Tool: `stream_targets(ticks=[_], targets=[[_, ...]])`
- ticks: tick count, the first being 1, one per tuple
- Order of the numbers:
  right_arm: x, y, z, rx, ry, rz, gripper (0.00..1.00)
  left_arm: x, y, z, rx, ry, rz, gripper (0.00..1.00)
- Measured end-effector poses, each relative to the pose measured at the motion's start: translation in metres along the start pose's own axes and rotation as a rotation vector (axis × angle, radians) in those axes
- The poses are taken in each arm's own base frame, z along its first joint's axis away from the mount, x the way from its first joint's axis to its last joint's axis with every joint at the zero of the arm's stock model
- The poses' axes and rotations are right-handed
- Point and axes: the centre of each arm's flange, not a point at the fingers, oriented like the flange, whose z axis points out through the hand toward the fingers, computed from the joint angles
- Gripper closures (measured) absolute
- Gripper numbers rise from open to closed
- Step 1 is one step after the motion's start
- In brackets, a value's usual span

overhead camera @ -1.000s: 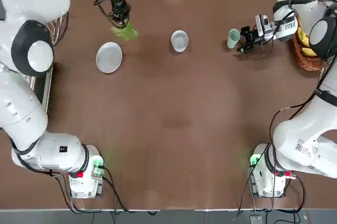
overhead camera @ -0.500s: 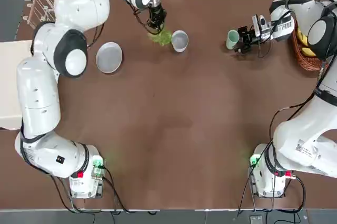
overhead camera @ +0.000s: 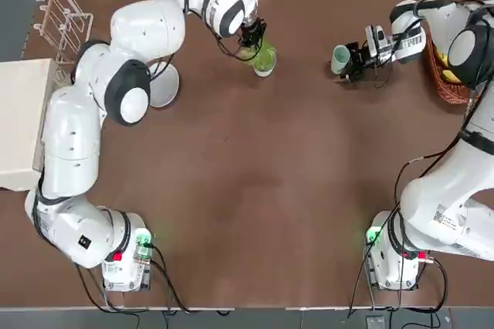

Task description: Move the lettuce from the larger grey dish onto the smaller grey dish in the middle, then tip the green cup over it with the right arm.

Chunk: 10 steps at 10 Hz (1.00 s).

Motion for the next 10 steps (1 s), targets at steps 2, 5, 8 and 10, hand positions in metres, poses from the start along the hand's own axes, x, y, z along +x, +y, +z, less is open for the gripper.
stream_targets(ticks=[2, 5, 8, 10], targets=[[0.0, 0.0, 0.01, 0.006, 0.013, 0.003, 0.02, 0.005, 0.0, 0.014, -0.058, 0.014, -0.035, 0.96], [0.006, 0.001, 0.014, 0.007, 0.038, -0.004, 0.01, 0.012, -0.004, 0.02, -0.061, 0.019, -0.047, 0.95], [0.007, 0.001, 0.011, 0.005, 0.052, -0.004, 0.32, 0.014, -0.007, 0.026, -0.053, 0.019, -0.051, 0.84], [0.008, 0.001, 0.011, 0.001, 0.056, 0.005, 0.32, 0.013, -0.01, 0.034, -0.043, 0.014, -0.053, 0.66]])
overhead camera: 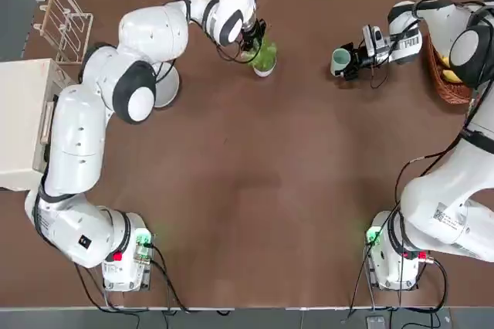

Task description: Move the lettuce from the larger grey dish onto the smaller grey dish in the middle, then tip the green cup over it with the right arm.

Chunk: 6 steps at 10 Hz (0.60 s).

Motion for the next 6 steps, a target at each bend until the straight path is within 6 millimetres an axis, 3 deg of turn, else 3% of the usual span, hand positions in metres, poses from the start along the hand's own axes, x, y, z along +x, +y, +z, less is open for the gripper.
stream_targets(ticks=[3, 6], targets=[[0.011, 0.005, 0.009, -0.01, 0.024, 0.048, 0.32, 0.002, 0.002, -0.002, -0.008, 0.003, -0.001, 0.6], [0.037, 0.017, 0.022, -0.008, -0.001, 0.116, 0.32, 0.008, 0.016, -0.032, -0.035, 0.02, -0.004, 0.16]])
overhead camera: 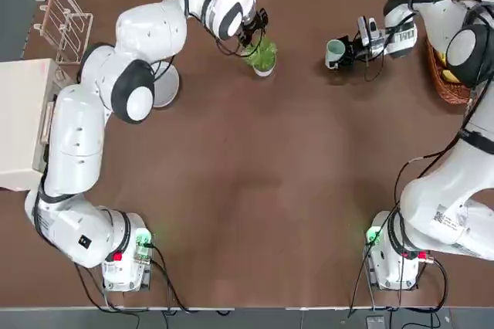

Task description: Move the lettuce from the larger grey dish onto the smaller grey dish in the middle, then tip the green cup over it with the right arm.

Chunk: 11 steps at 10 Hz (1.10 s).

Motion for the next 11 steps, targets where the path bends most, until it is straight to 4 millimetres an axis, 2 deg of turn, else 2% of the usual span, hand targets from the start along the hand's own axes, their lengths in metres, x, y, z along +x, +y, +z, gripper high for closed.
stream_targets(ticks=[1, 3, 5, 7, 9, 11], targets=[[0.013, 0.003, 0.002, -0.006, -0.019, 0.009, 0.32, 0.005, 0.005, -0.019, 0.001, 0.007, -0.005, 0.01], [0.042, 0.009, 0.002, -0.028, -0.06, 0.004, 0.32, 0.034, 0.007, -0.068, 0.031, 0.024, -0.029, 0.01], [0.071, 0.013, 0.002, -0.054, -0.096, -0.001, 0.32, 0.063, -0.007, -0.106, 0.119, 0.018, 0.008, 0.0], [0.101, 0.014, 0.014, -0.075, -0.145, -0.011, 0.32, 0.107, -0.036, -0.153, 0.218, -0.026, 0.044, 0.0], [0.119, 0.014, 0.035, -0.099, -0.201, -0.014, 0.32, 0.156, -0.081, -0.212, 0.319, -0.087, 0.092, 0.0], [0.14, 0.013, 0.055, -0.136, -0.247, 0.017, 0.32, 0.19, -0.126, -0.27, 0.367, -0.089, 0.123, 0.0]])
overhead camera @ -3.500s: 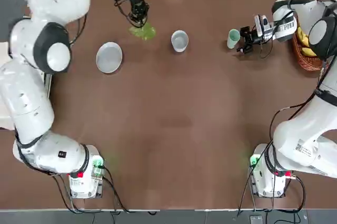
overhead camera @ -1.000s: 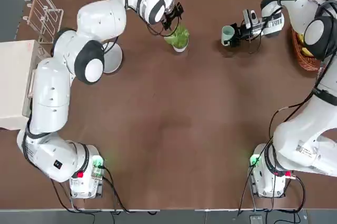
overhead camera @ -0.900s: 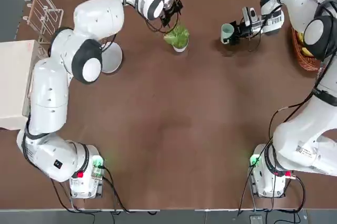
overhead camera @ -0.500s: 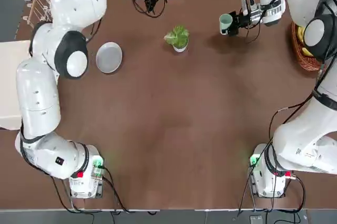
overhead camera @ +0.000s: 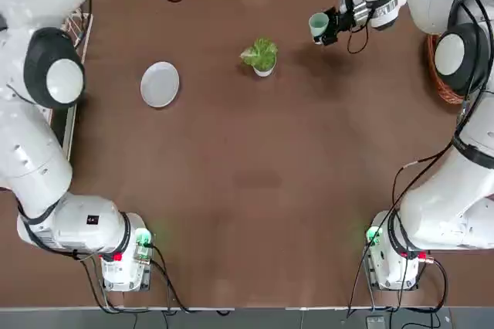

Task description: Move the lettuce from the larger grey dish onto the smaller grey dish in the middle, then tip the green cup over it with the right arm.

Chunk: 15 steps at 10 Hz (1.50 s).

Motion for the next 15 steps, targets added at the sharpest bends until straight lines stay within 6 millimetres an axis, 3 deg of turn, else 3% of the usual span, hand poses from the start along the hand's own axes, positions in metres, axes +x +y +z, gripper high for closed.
stream_targets(ticks=[2, 5, 9, 12, 15], targets=[[0.023, -0.007, 0.014, -0.013, -0.056, 0.047, 0.32, 0.011, -0.062, -0.027, 0.015, -0.007, 0.053, 0.0], [0.043, -0.018, 0.039, -0.04, -0.103, 0.097, 0.32, 0.031, -0.137, -0.044, 0.023, -0.055, 0.165, 0.0], [0.073, -0.041, 0.082, -0.068, -0.15, 0.175, 0.32, 0.027, -0.166, -0.083, 0.03, -0.013, 0.387, 0.0], [0.096, -0.062, 0.111, -0.094, -0.219, 0.227, 0.32, 0.026, -0.186, -0.135, 0.046, 0.053, 0.442, 0.0], [0.105, -0.071, 0.12, -0.116, -0.258, 0.263, 0.32, 0.016, -0.189, -0.15, 0.049, 0.061, 0.445, 0.0]])
